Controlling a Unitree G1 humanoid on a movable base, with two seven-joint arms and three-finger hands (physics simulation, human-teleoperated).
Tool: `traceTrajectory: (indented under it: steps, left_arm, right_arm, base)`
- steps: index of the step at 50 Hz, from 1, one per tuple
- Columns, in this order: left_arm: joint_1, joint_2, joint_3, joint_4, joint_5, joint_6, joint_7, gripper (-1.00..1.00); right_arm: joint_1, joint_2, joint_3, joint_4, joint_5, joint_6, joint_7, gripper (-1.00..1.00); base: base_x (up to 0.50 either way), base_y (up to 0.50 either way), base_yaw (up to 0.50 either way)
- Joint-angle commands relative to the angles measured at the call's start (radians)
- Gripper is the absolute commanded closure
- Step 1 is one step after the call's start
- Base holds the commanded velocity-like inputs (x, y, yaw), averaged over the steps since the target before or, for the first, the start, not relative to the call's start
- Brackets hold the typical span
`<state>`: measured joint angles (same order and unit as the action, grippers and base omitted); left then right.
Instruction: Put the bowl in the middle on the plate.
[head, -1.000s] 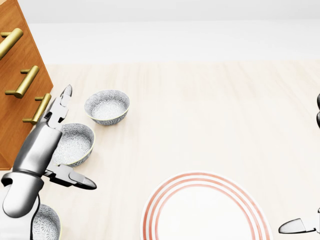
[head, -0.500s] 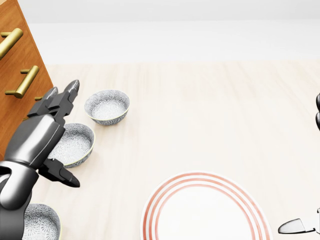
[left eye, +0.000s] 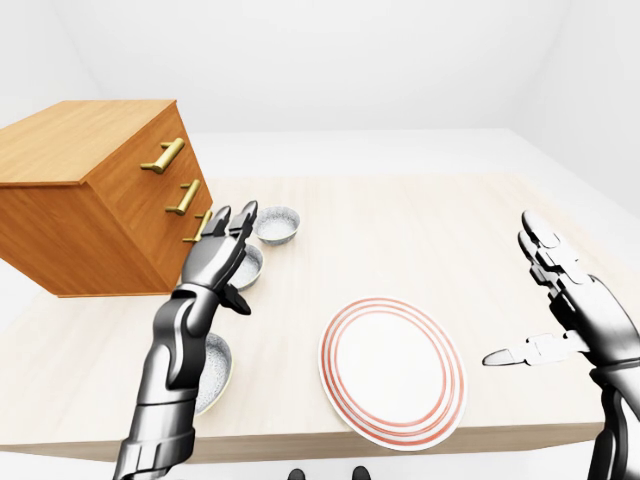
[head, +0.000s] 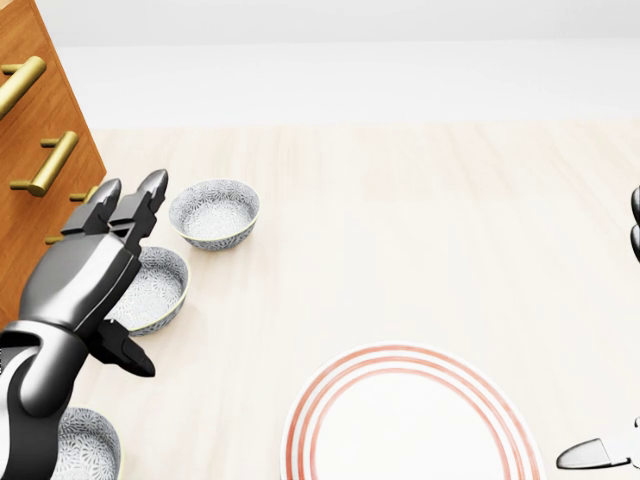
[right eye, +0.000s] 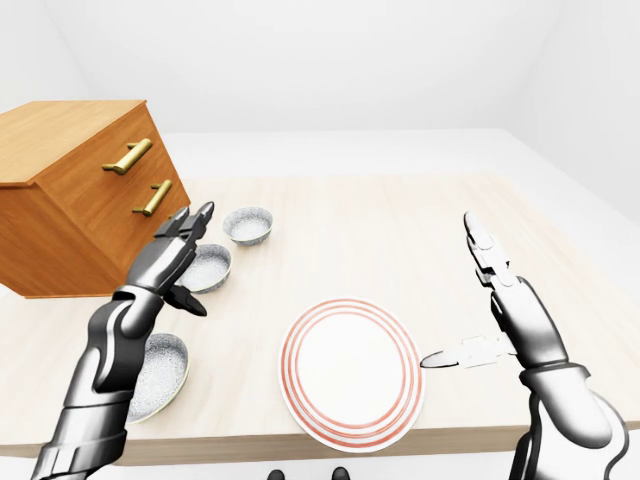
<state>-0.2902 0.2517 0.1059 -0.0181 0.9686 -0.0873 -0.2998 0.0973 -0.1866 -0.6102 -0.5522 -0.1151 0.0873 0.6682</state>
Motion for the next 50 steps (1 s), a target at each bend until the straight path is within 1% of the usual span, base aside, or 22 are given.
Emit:
traceTrajectory:
  steps: [1,20,26,27,35,41,50]
  left_arm:
    - [-0.019,0.005,-0.003,0.038,0.034,0.0,0.033,-1.0]
    - [-0.058,0.027,-0.011,0.099,0.082,0.0,0.044,-1.0]
    - [-0.075,0.031,-0.015,0.13,0.096,0.0,0.055,-1.0]
    - [-0.08,0.032,-0.016,0.151,0.098,0.0,0.067,-1.0]
    - [-0.102,0.042,-0.014,0.177,0.1,0.0,0.066,-1.0]
    - [-0.124,0.049,-0.015,0.216,0.101,0.0,0.081,-1.0]
    - [-0.133,0.047,-0.021,0.234,0.103,0.0,0.09,-1.0]
  right_arm:
    - [0.001,0.002,0.001,0.001,-0.001,0.0,0.002,-1.0]
    - [0.0,0.001,0.004,0.006,-0.003,0.0,0.004,-1.0]
    - [0.001,0.002,0.004,0.003,-0.003,0.0,0.005,-1.0]
    - [0.0,0.0,0.004,-0.003,-0.004,0.0,0.006,-1.0]
    - [0.001,0.003,0.004,-0.002,-0.004,0.0,0.008,-1.0]
    - [0.002,0.004,0.004,-0.011,-0.006,0.0,0.011,-1.0]
    - [0.003,0.004,0.005,0.01,-0.004,0.0,0.006,-1.0]
  base:
    - [0.0,0.0,0.0]
    - [0.0,0.0,0.0]
    - [0.0,0.0,0.0]
    - [0.0,0.0,0.0]
    - [0.0,0.0,0.0]
    - [0.0,0.0,0.0]
    - [0.0,0.0,0.0]
